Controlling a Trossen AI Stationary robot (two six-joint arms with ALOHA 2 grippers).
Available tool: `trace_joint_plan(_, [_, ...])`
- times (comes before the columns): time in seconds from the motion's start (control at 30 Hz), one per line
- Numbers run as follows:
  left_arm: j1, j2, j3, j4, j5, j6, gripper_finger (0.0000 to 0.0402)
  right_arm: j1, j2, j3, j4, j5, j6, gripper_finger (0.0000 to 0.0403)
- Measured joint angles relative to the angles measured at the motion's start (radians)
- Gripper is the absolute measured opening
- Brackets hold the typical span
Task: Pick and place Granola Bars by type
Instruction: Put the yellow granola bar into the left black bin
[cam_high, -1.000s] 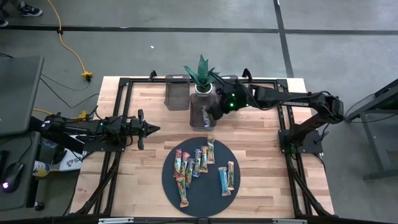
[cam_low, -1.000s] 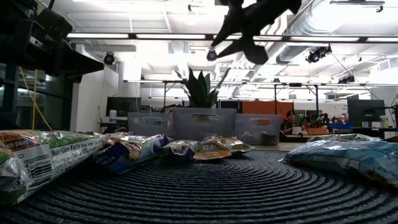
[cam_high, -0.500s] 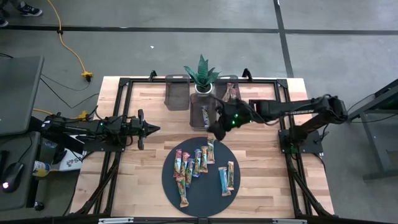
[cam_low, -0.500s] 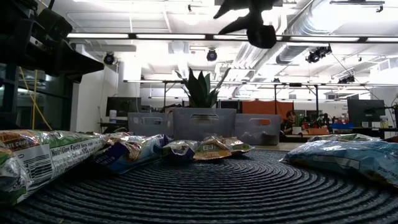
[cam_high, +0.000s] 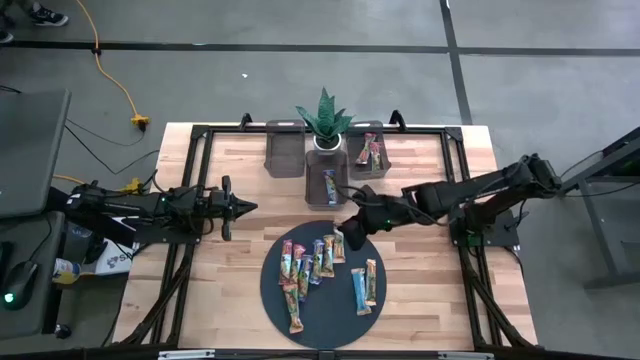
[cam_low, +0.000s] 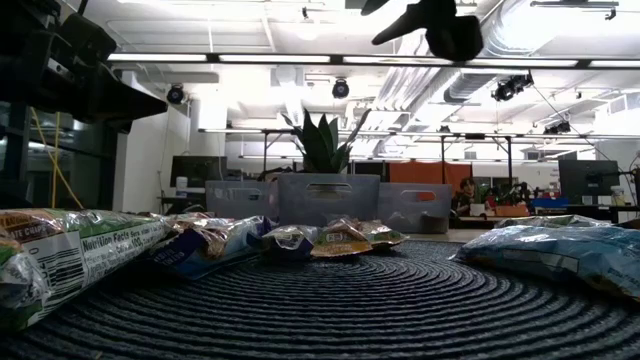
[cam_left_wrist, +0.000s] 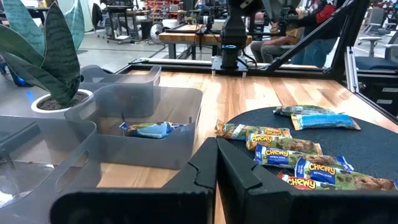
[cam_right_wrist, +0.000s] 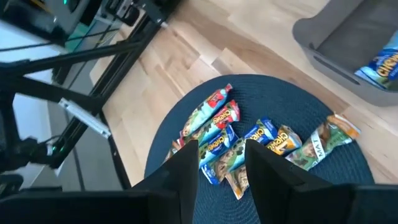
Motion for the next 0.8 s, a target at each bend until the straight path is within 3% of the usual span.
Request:
trace_joint_plan(0.43, [0.0, 0.0, 0.0, 0.0, 0.0, 0.0, 0.0001, 0.095, 0.0, 0.0, -0.126, 0.178, 0.279, 0.0114])
trace_joint_plan(0.8, [0.0, 0.0, 0.0, 0.0, 0.0, 0.0, 0.0001, 0.174, 0.0, 0.0, -0.415, 0.145, 0.532, 0.0114])
